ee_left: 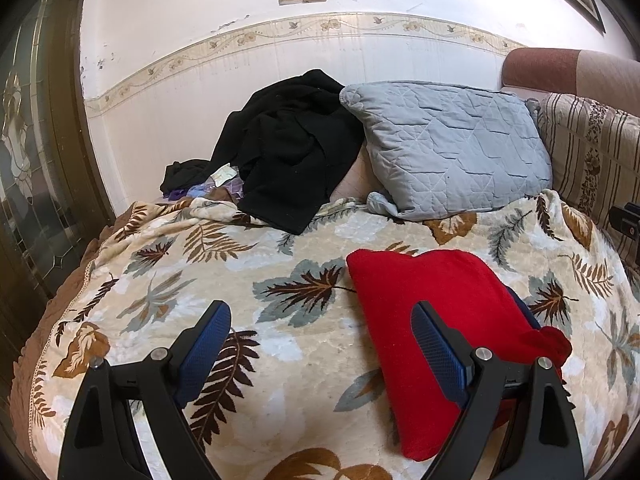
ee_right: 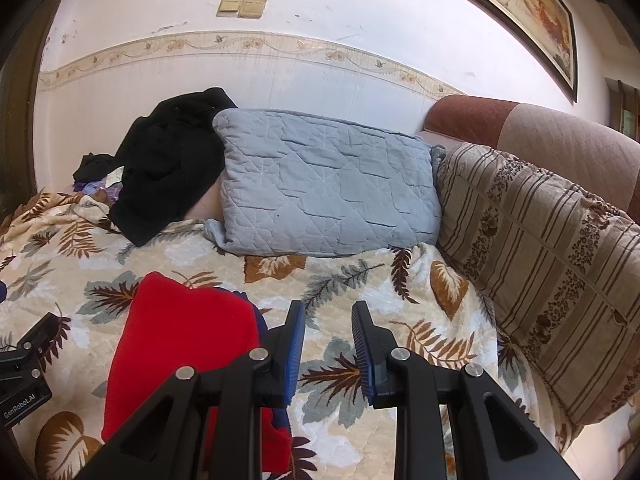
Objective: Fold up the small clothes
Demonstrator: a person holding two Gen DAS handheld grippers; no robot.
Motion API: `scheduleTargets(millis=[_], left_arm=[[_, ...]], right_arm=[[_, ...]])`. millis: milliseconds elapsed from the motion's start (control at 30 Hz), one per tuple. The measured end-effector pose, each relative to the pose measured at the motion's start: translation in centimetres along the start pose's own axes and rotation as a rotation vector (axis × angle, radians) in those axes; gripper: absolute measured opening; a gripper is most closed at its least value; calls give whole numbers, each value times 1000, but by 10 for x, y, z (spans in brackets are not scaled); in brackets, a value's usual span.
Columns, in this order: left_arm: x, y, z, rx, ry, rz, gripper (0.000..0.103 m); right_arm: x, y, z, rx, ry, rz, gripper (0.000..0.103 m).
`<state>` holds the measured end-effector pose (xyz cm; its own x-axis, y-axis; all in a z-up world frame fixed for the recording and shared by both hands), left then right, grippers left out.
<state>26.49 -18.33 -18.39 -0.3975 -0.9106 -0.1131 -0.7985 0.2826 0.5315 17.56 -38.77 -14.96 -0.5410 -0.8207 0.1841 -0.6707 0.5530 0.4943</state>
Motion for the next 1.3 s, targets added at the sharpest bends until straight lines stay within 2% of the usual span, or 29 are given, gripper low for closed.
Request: scheduleTargets(millis=[1300], left_arm=[[-5,-35,16,-90,-21,-66,92]], right_arm=[[-16,-31,21,-72,50,6,29]])
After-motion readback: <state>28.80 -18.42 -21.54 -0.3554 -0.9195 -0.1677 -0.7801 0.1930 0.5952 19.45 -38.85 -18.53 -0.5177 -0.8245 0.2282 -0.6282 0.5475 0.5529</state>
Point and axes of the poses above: each gripper's, at about its wrist camera, not at the fingertips, and y roughly against the way its jaws point, x to its right, z to its underside, the point moved 6 cm from there along -y, roughly the way its jaws point
